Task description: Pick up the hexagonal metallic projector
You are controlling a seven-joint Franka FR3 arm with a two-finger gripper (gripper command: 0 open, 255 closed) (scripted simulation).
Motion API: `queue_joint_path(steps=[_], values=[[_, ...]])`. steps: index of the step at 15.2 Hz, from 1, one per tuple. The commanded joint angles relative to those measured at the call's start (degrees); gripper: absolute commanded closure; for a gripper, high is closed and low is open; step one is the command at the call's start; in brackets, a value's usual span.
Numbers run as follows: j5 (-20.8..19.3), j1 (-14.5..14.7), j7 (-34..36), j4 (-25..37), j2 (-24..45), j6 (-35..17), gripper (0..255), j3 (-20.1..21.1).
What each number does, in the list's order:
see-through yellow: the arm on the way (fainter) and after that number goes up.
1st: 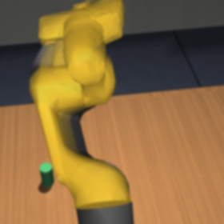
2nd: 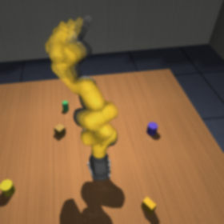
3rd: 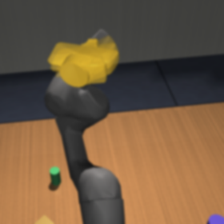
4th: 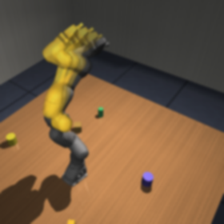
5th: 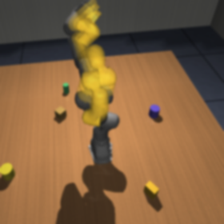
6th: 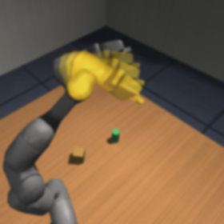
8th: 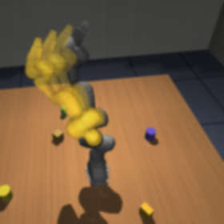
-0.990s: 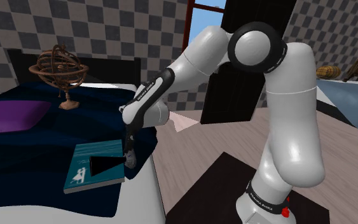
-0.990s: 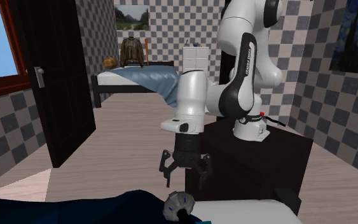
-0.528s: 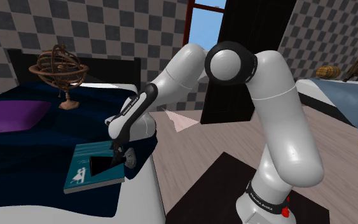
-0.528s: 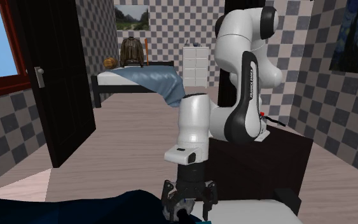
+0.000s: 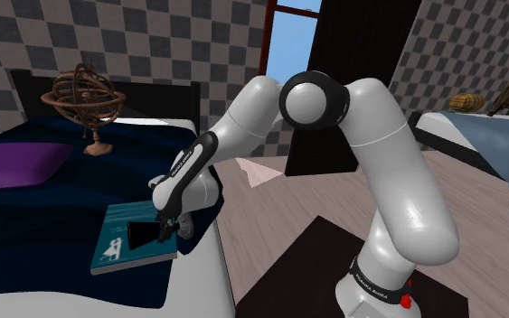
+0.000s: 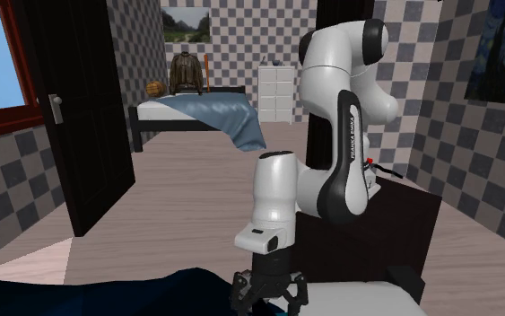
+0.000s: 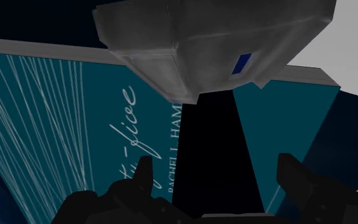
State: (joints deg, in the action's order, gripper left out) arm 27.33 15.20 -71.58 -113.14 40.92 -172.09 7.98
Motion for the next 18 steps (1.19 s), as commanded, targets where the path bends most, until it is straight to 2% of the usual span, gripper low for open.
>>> queue_joint_path(steps=[1, 10, 18], values=[[0.1, -0.2, -0.2, 0.0, 0.2, -0.3, 255, 0.2], [0.1, -0.2, -0.2, 0.2, 0.4, -0.3, 255, 0.2], [-0.7, 1.4, 1.8, -2.1, -5.5, 3.5, 255, -1.9]])
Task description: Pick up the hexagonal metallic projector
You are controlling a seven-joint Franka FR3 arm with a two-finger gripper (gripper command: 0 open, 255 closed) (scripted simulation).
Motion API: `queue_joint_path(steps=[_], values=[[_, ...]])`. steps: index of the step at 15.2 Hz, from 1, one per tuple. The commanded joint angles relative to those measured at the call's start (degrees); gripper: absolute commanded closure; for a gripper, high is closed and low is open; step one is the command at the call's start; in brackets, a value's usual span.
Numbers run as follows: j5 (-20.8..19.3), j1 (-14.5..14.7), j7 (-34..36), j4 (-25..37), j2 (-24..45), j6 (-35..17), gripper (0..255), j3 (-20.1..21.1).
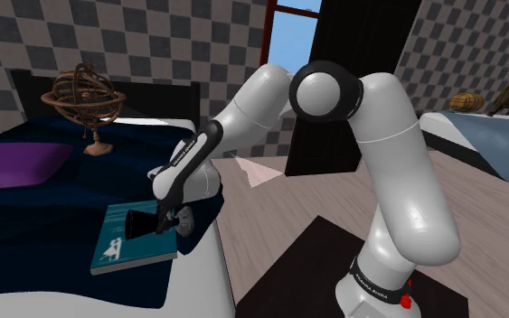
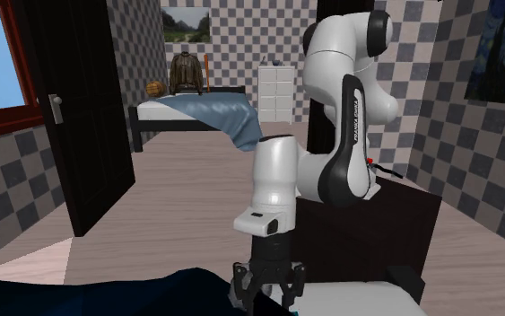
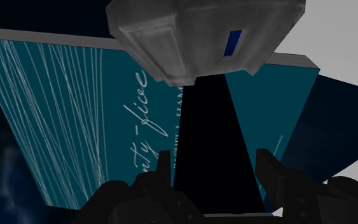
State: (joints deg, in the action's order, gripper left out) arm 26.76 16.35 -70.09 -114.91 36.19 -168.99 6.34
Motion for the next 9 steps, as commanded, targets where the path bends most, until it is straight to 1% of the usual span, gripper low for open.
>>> queue_joint_path(steps=[1, 7, 9], values=[[-0.2, 0.5, 0.6, -0.5, -1.5, 0.9, 255, -0.5], [-1.3, 1.7, 2.3, -1.6, -5.6, 4.0, 255, -2.1], [-1.3, 1.7, 2.4, -1.6, -5.7, 4.1, 255, -2.2]])
